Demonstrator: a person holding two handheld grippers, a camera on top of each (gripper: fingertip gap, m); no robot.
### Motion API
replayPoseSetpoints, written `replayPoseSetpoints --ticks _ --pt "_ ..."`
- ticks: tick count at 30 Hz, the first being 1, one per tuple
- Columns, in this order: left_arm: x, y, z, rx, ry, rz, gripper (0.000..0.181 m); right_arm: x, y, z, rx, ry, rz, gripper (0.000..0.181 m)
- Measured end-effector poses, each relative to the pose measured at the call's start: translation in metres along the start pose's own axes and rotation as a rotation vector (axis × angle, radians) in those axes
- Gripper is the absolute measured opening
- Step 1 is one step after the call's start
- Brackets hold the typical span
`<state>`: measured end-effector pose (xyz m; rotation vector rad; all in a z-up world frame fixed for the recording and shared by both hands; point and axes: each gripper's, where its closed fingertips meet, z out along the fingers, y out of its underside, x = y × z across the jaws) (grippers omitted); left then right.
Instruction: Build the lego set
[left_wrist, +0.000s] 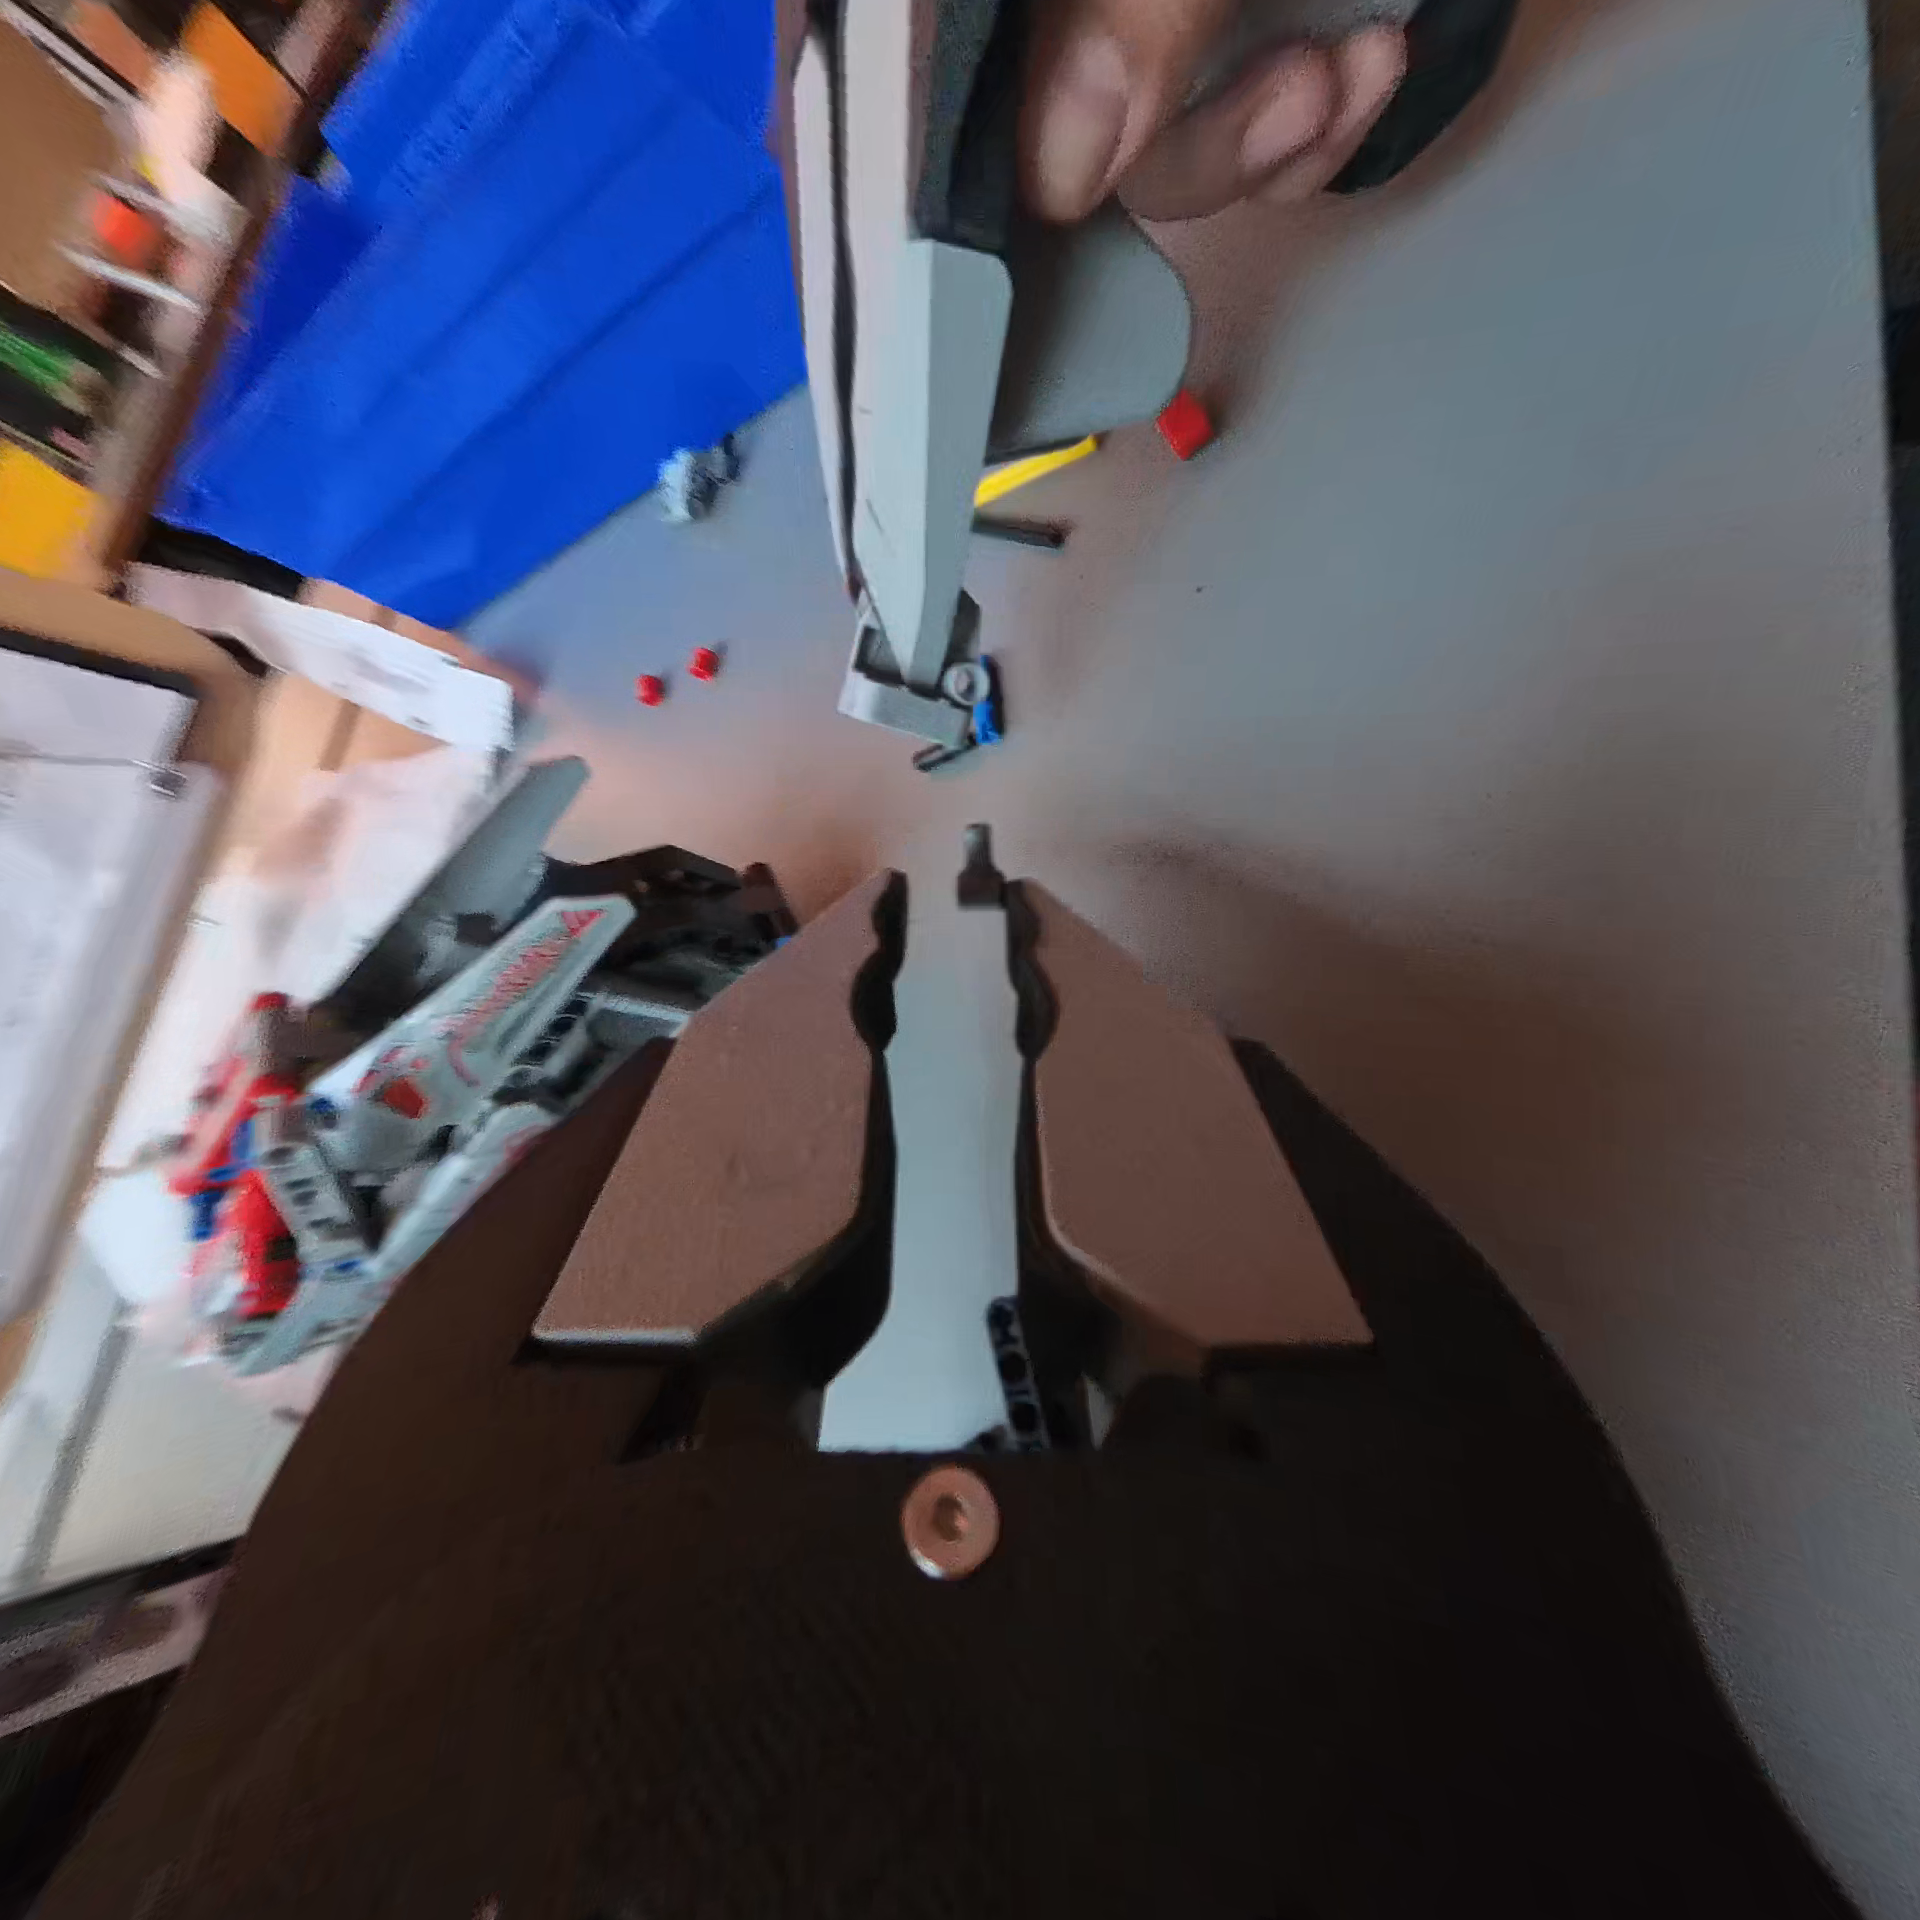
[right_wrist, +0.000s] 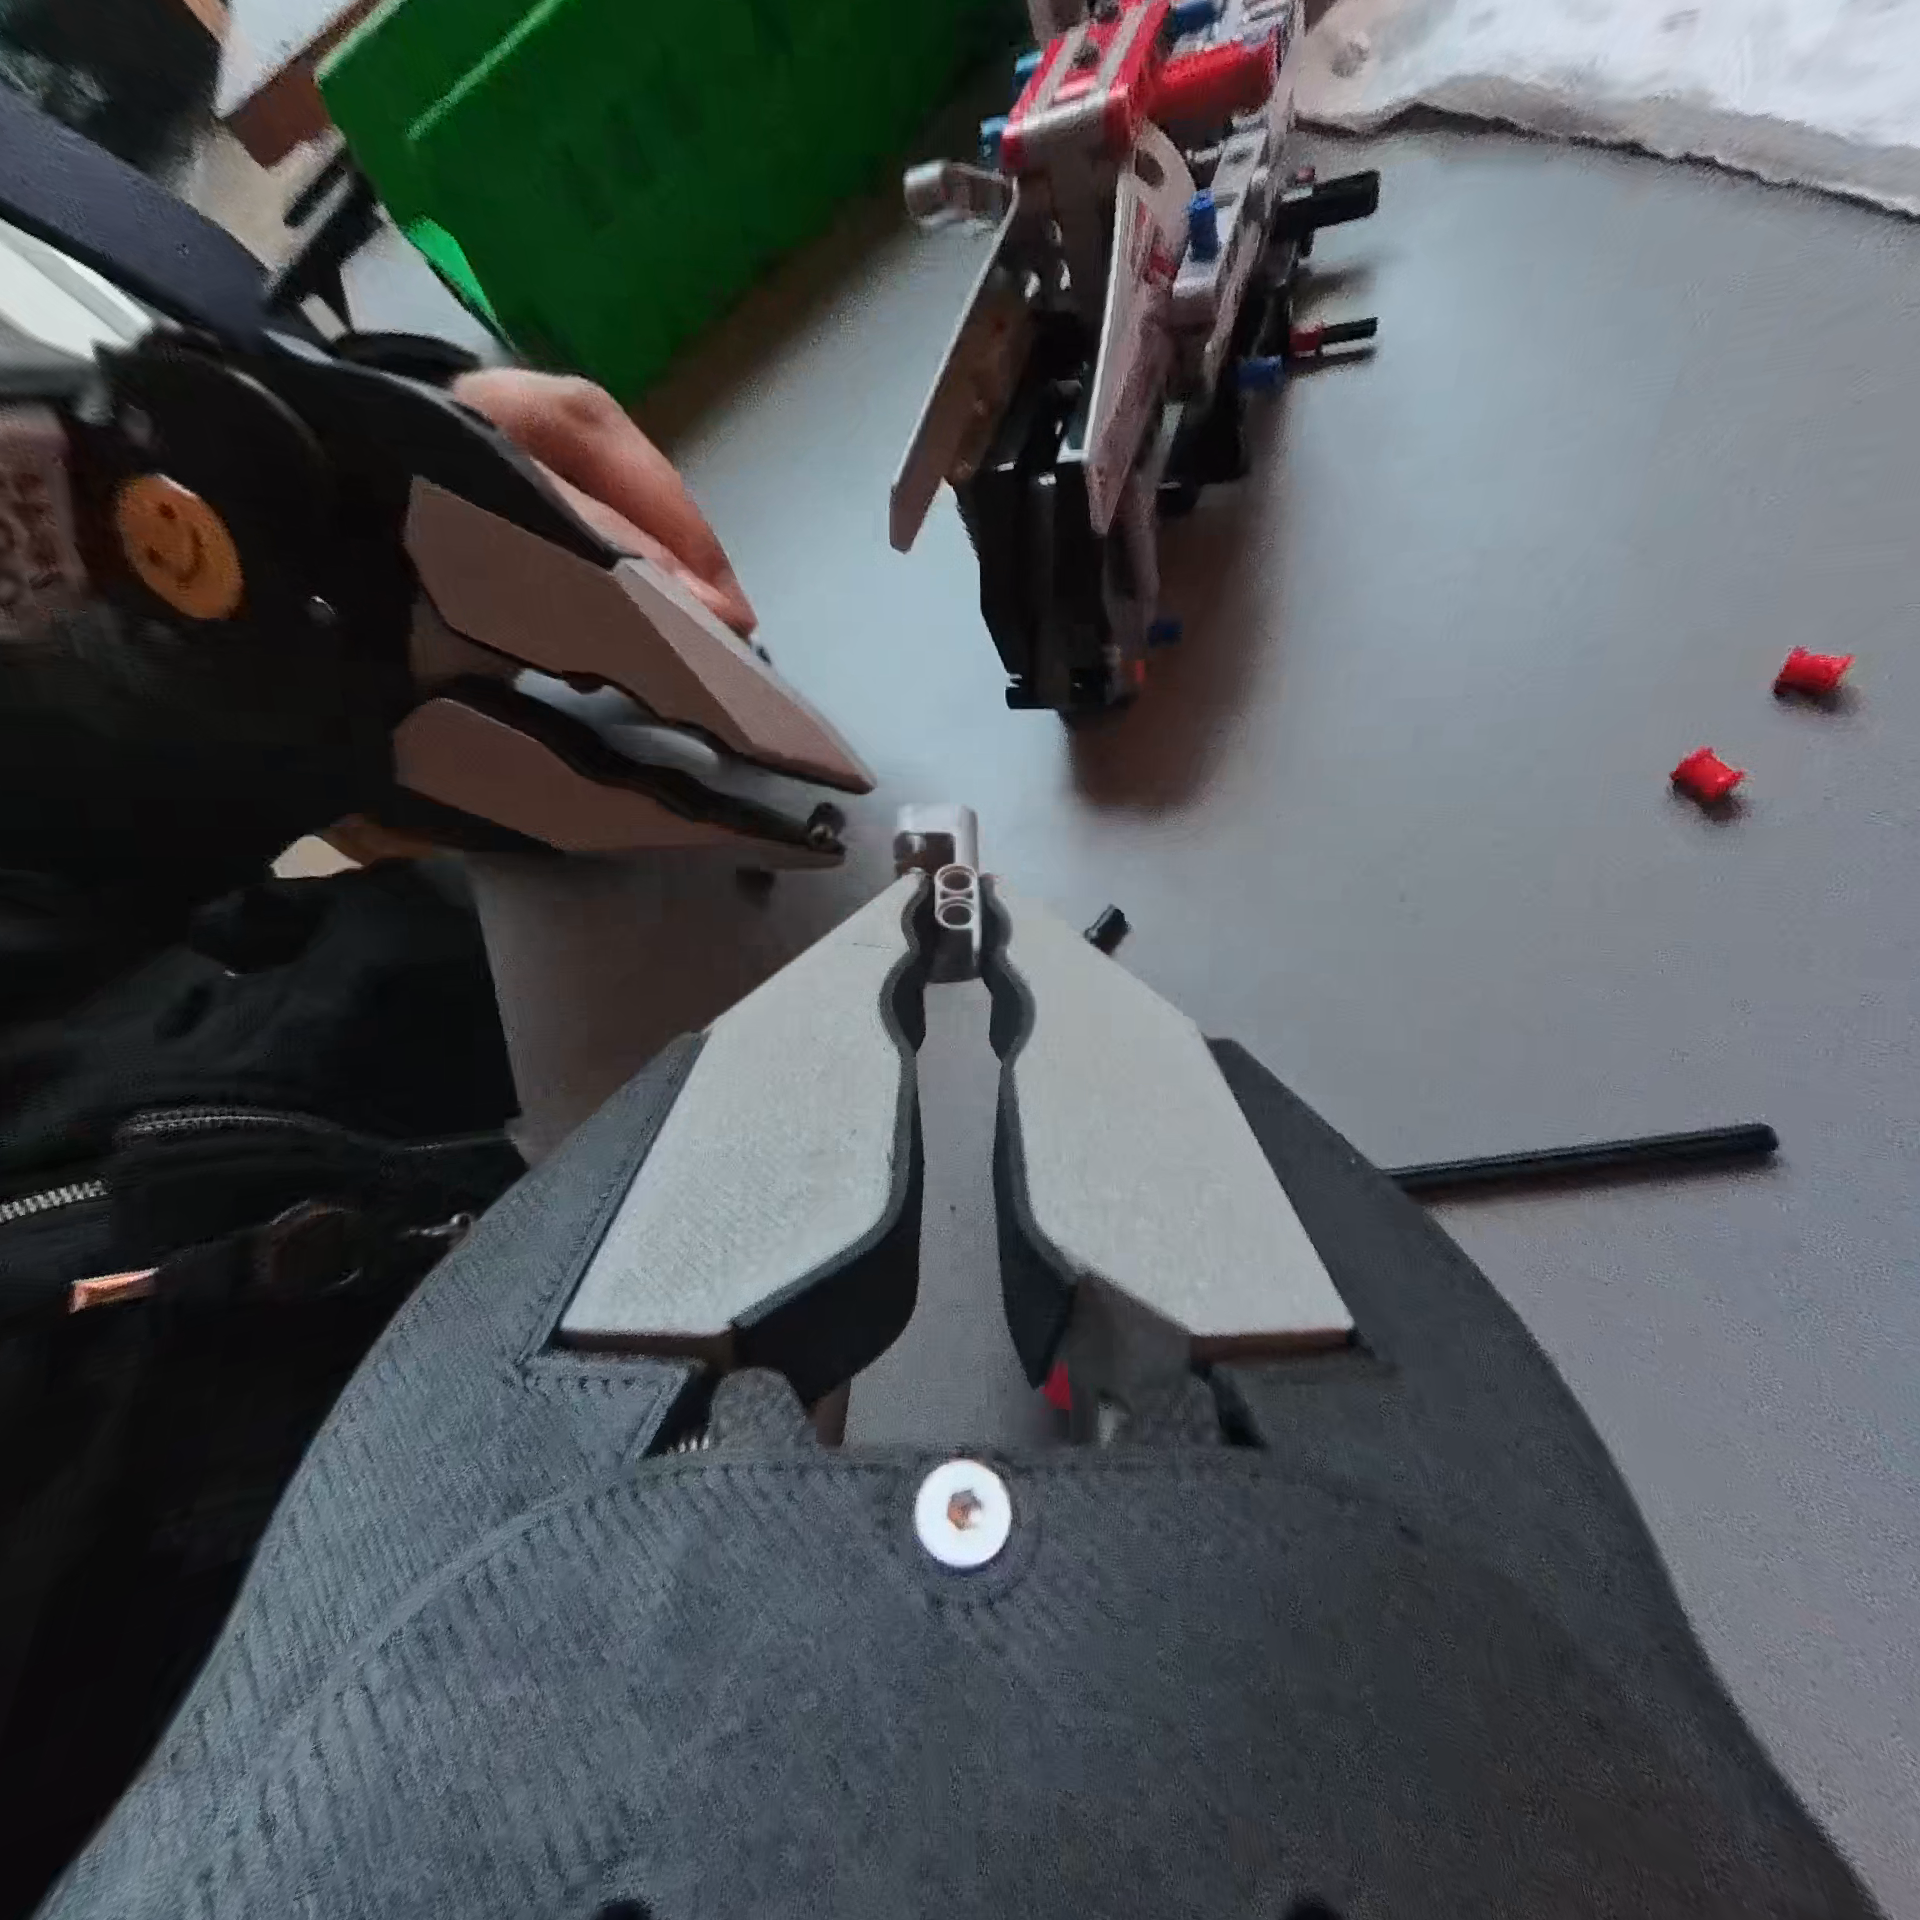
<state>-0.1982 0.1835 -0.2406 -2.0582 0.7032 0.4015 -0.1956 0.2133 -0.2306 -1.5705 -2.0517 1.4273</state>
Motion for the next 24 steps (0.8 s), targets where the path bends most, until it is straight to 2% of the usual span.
replayPoseSetpoints --ticks 2,5,10,12,16,19,21,23,24 --pt "0.007 0.008 0.006 -0.064 0.087 -0.083 0.024 0.006 0.011 0.006 -0.065 0.036 -0.001 0.01" --pt "0.014 0.011 0.011 -0.075 0.178 -0.207 0.029 0.017 0.02 0.009 -0.137 0.144 -0.075 0.015" --pt "0.011 0.014 0.013 -0.087 0.203 -0.298 0.032 0.025 0.023 0.009 -0.185 0.23 -0.149 0.02" --pt "0.009 0.015 0.011 -0.102 0.187 -0.273 0.034 0.023 0.022 0.009 -0.178 0.239 -0.173 0.023" --pt "0.002 0.014 0.01 -0.096 0.101 -0.159 0.037 0.004 -0.006 -0.002 -0.04 0.216 -0.246 0.025" --pt "-0.001 0.014 0.01 -0.094 0.034 -0.059 0.036 -0.014 -0.01 0.0 -0.027 0.171 -0.286 0.02" --pt "0.0 0.011 0.008 -0.082 0.015 -0.012 0.032 -0.027 -0.001 0.008 -0.061 0.095 -0.283 0.018" --pt "0.001 0.002 0.002 -0.04 0.007 0.019 0.011 -0.034 0.005 0.015 -0.062 0.036 -0.266 0.014" --pt "0.001 -0.003 -0.001 -0.018 0.0 0.026 0.006 -0.037 0.006 0.018 -0.059 0.013 -0.261 0.013"
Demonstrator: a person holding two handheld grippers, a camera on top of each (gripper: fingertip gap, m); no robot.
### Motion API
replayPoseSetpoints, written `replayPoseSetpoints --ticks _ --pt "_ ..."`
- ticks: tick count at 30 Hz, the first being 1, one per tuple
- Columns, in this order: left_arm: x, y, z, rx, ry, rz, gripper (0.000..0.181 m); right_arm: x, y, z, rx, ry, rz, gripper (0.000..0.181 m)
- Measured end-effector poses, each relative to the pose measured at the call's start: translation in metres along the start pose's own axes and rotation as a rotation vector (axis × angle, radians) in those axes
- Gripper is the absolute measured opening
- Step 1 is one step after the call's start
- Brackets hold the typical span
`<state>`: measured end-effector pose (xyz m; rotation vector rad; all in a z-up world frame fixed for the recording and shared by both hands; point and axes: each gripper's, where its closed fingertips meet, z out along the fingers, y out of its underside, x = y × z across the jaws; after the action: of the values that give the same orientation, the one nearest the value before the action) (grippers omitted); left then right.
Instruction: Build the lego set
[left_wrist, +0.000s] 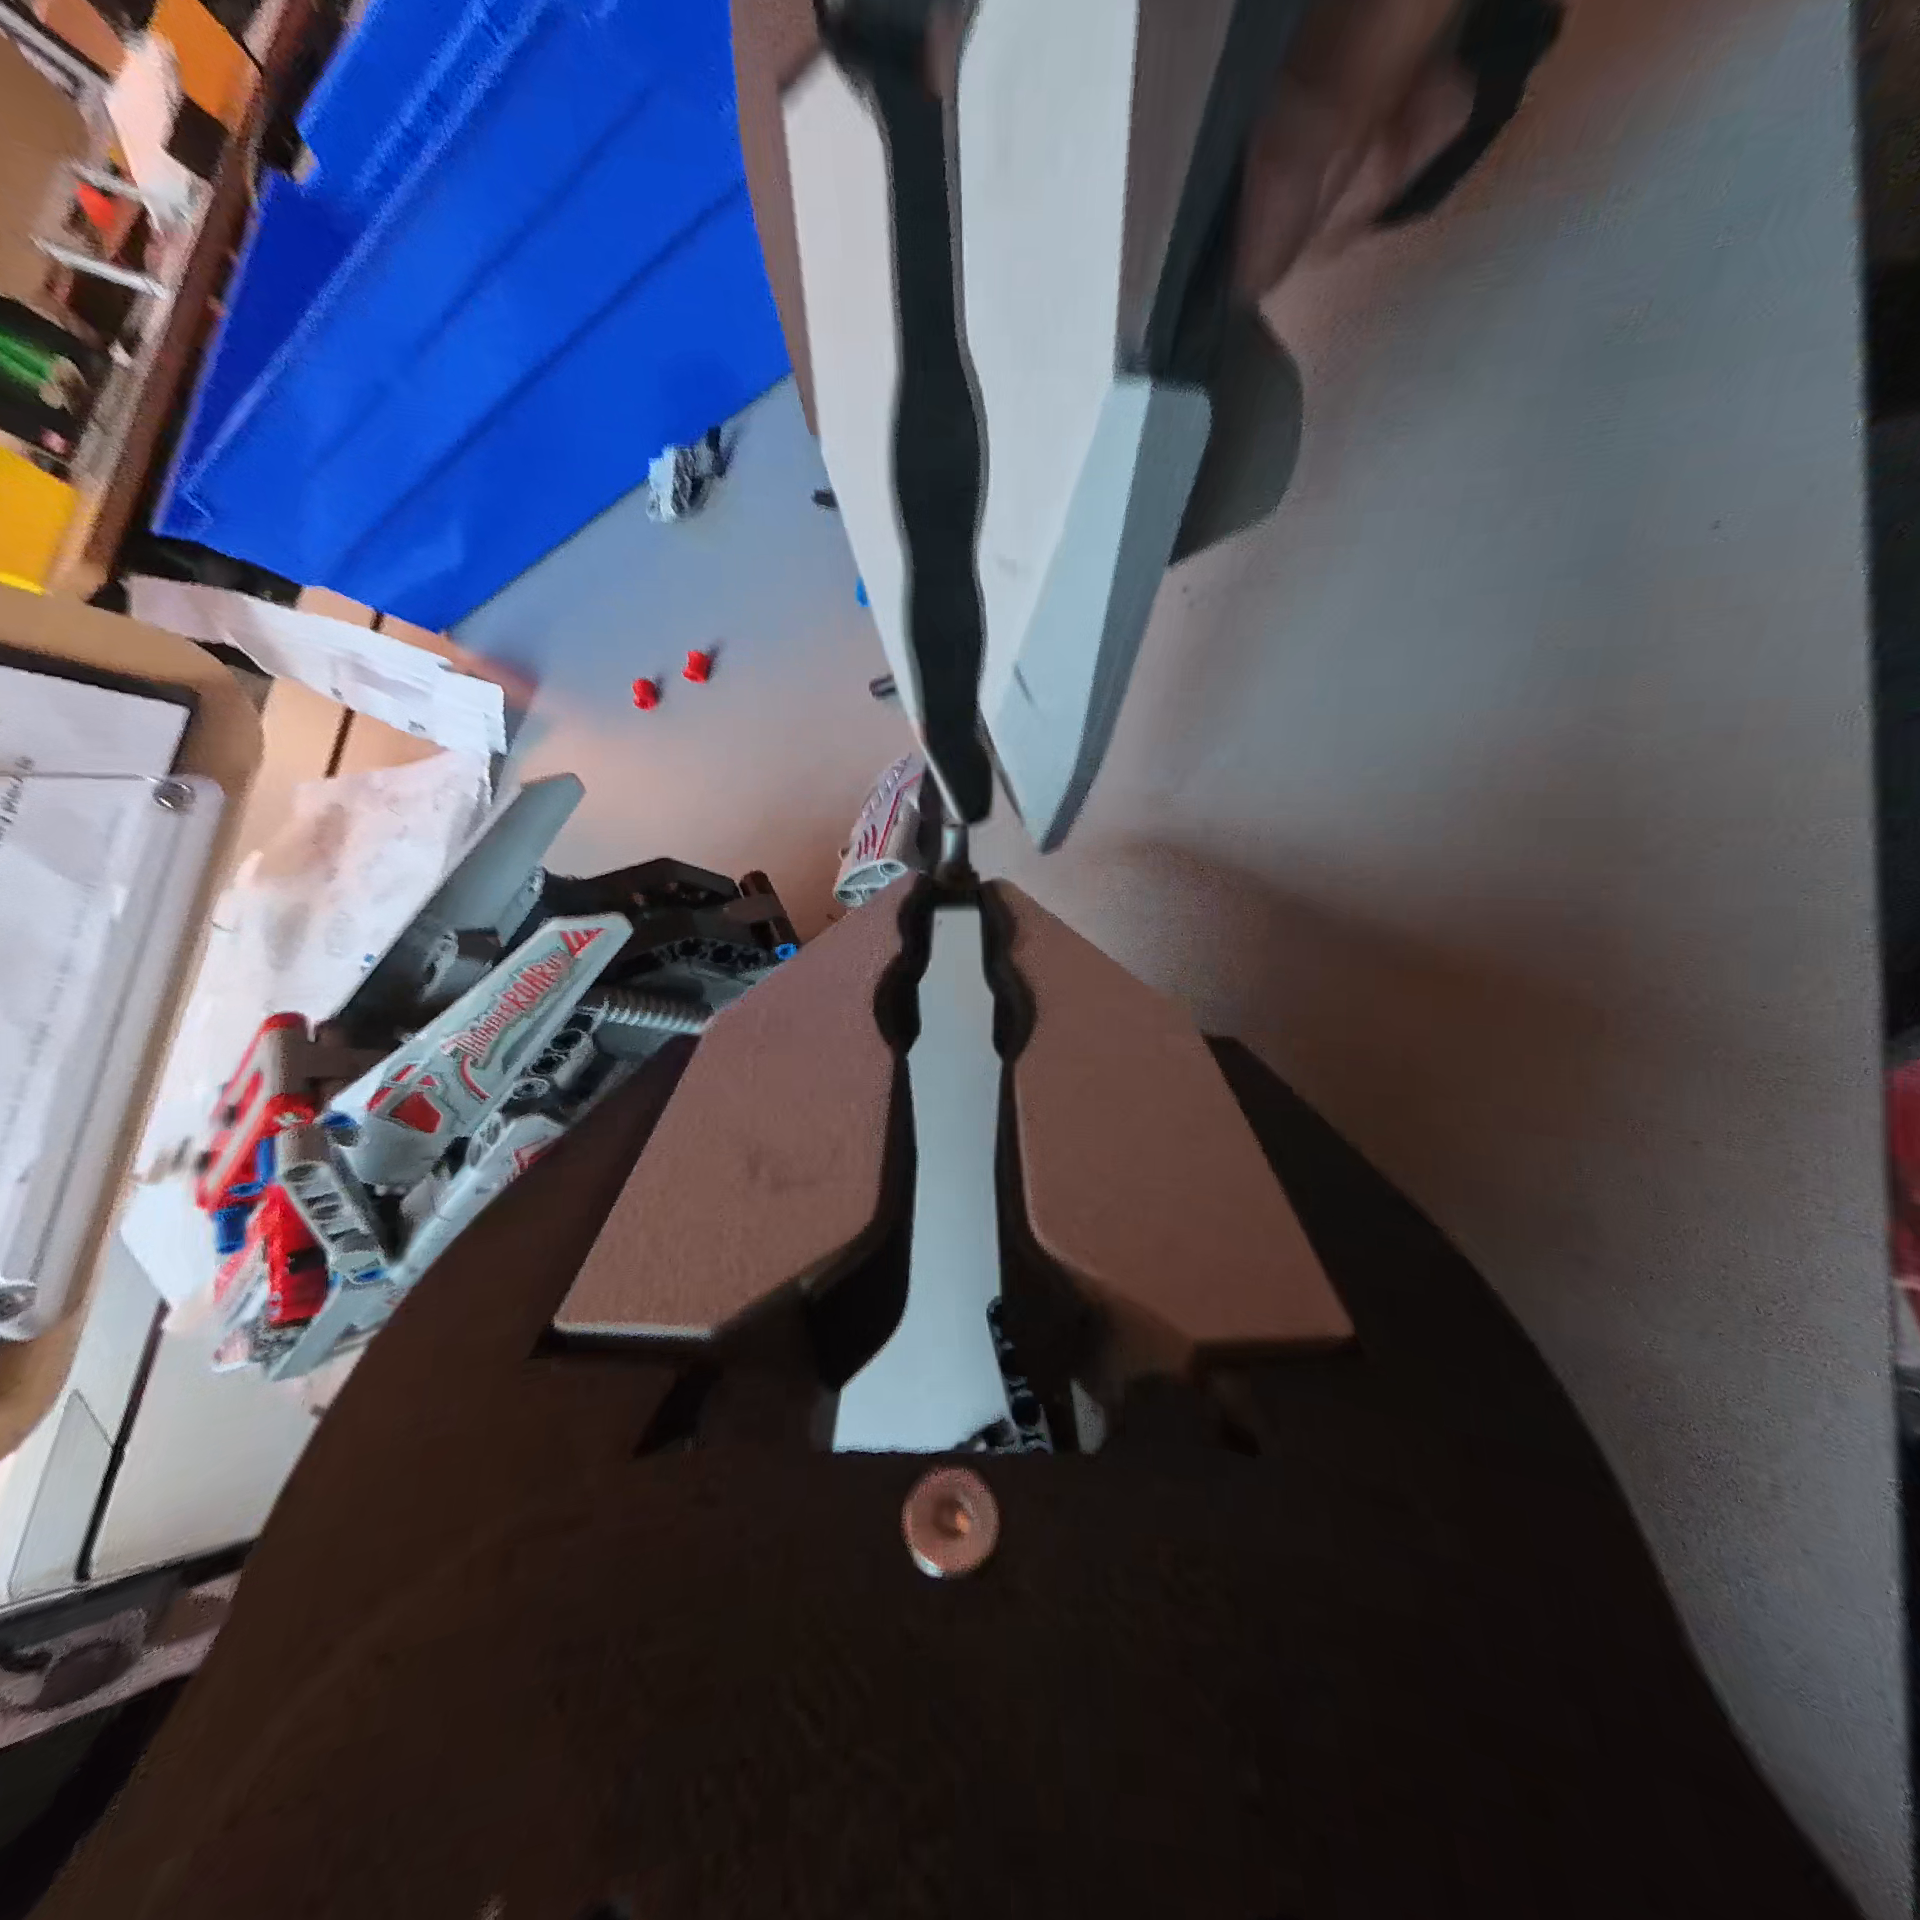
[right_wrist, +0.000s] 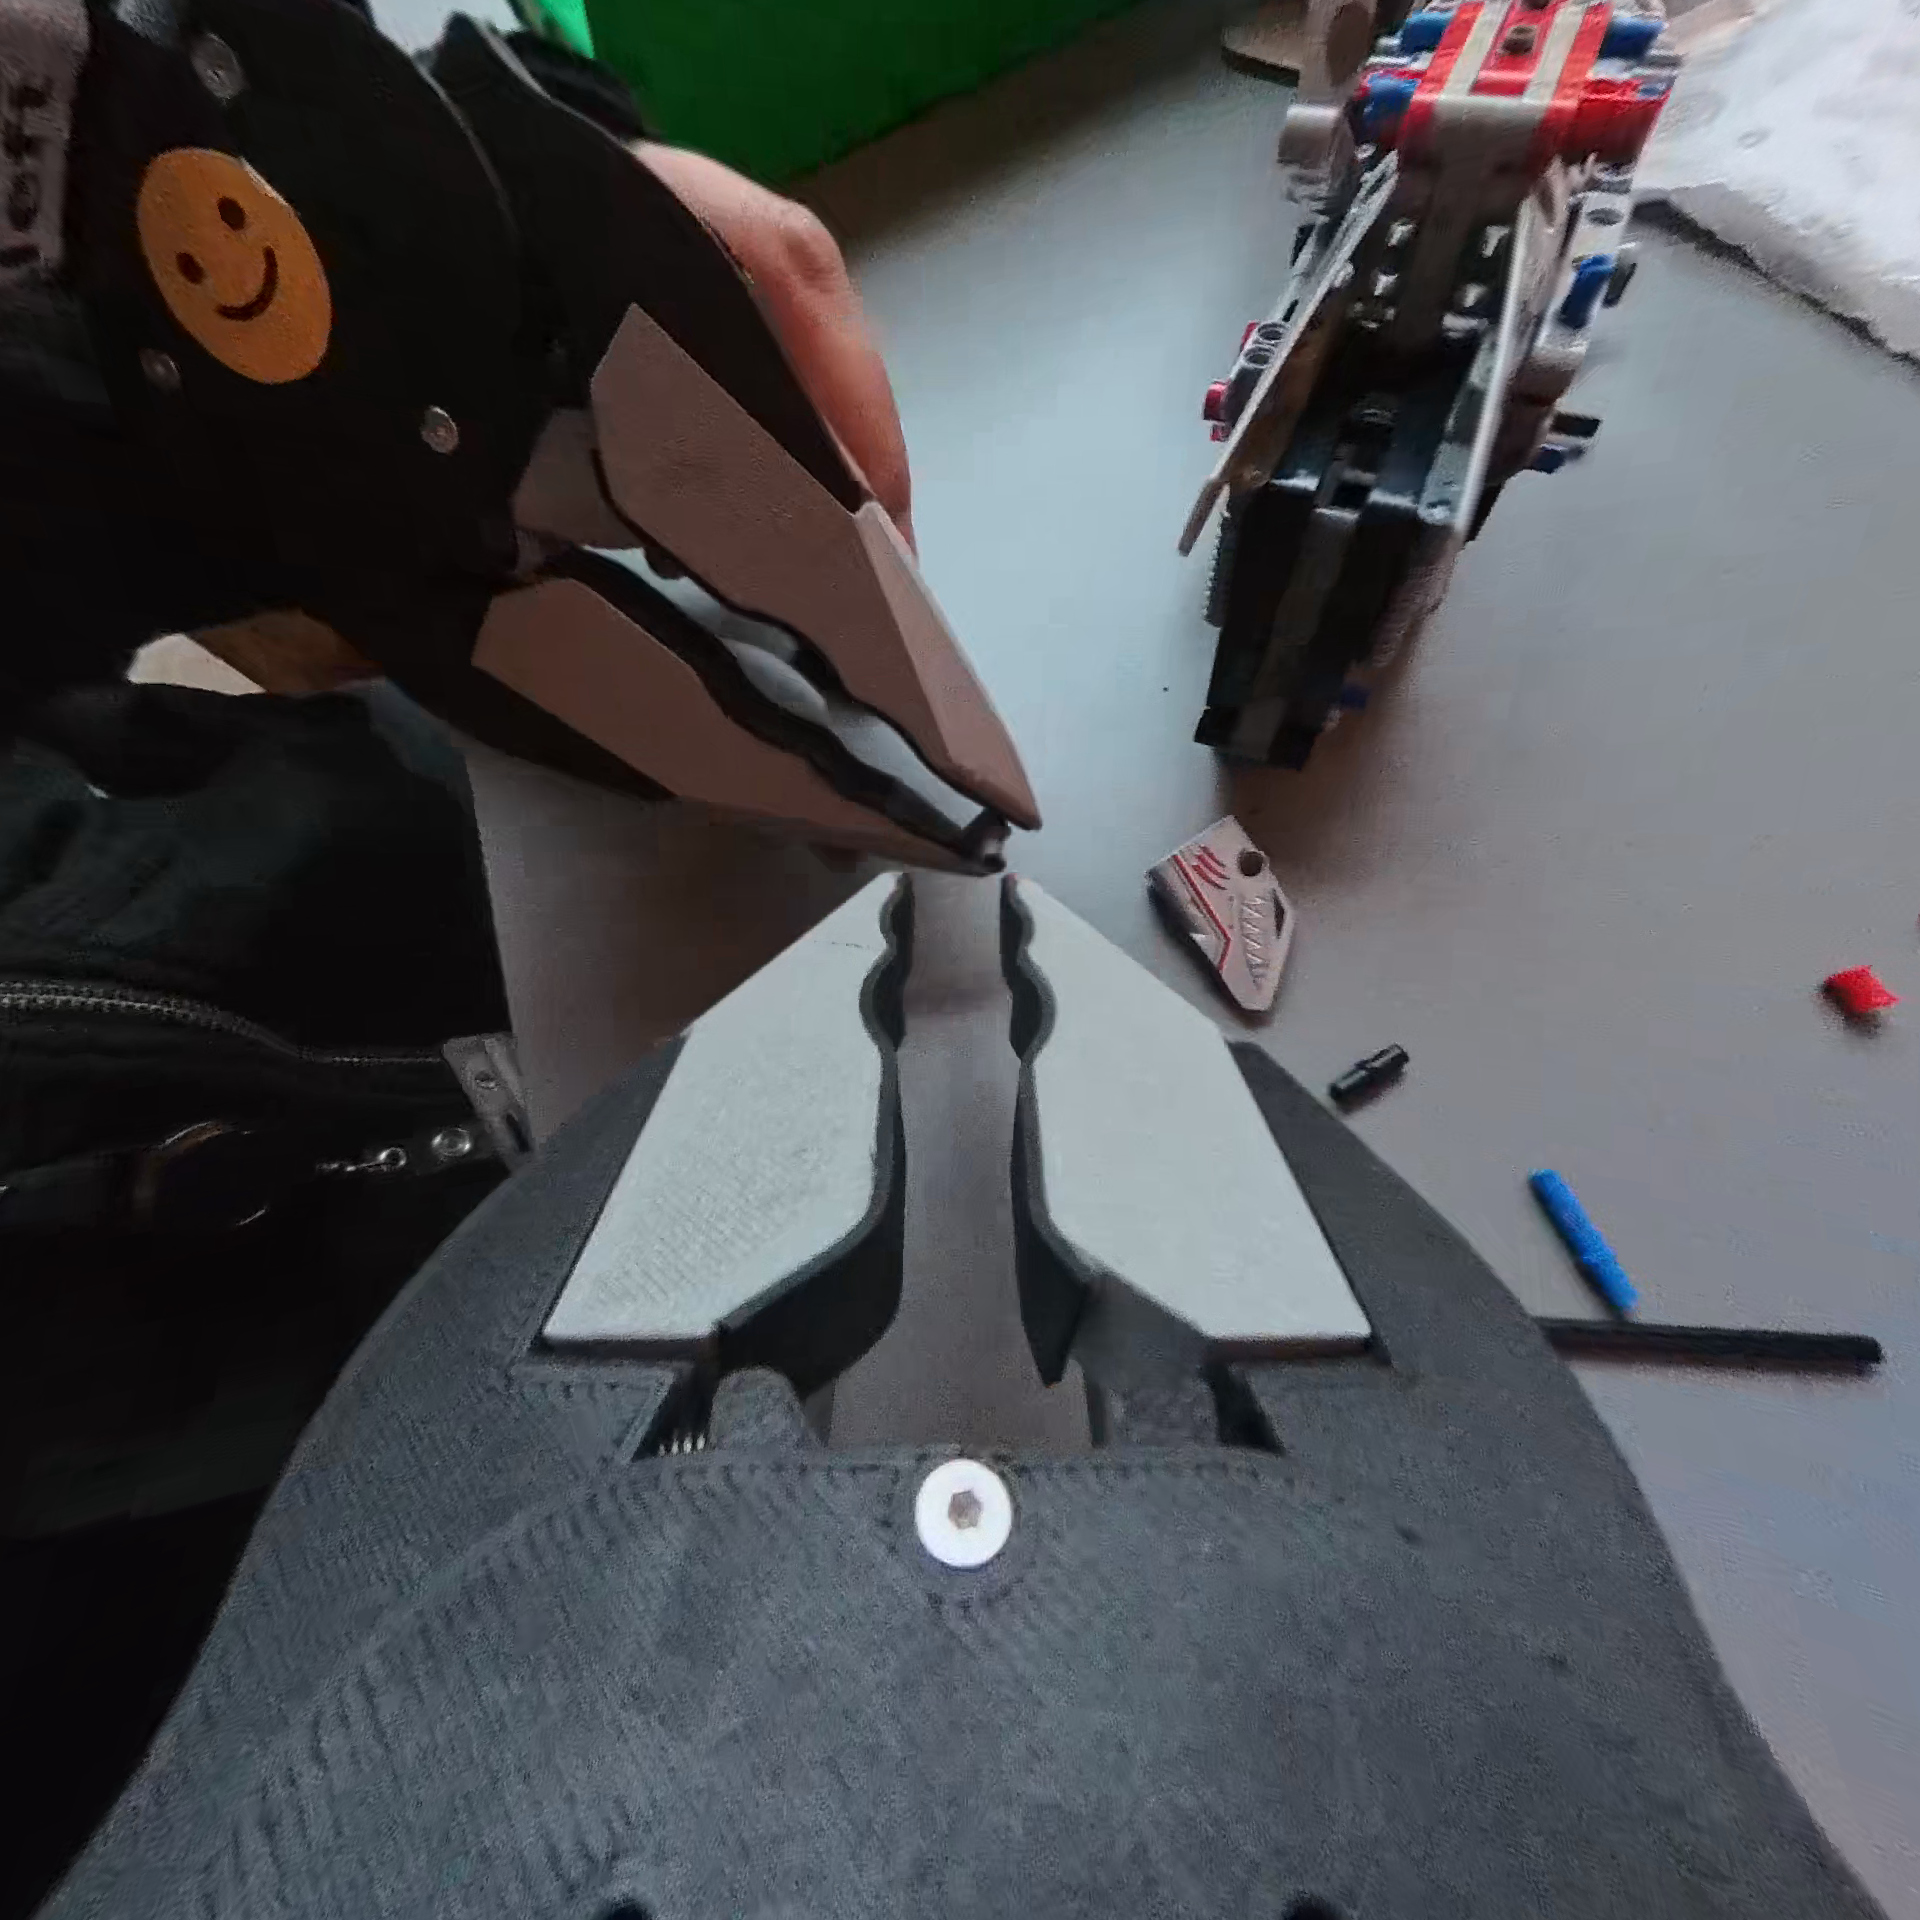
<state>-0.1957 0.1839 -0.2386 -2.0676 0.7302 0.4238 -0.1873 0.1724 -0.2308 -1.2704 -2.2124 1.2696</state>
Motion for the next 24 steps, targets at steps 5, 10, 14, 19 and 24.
replayPoseSetpoints --ticks 5,10,14,19,24 --pt "0.0004 -0.0082 -0.0077 0.022 0.003 0.021 0.006 -0.0009 -0.0042 -0.0006 0.018 0.016 -0.032 0.009" --pt "-0.0055 -0.008 -0.0111 -0.033 -0.106 0.219 0.006 -0.0007 -0.0077 -0.007 -0.007 0.113 -0.163 0.005" --pt "-0.0036 -0.009 -0.011 -0.088 -0.17 0.37 0.005 -0.001 -0.0067 -0.0054 -0.076 0.159 -0.227 0.004" --pt "-0.0046 -0.0115 -0.0123 -0.142 -0.226 0.483 0.005 0.0012 -0.0019 -0.0002 -0.135 0.201 -0.268 0.001" --pt "-0.0001 -0.0047 -0.0061 -0.198 -0.23 0.542 0.005 0.0014 -0.0021 0.0001 -0.153 0.199 -0.263 0.002"
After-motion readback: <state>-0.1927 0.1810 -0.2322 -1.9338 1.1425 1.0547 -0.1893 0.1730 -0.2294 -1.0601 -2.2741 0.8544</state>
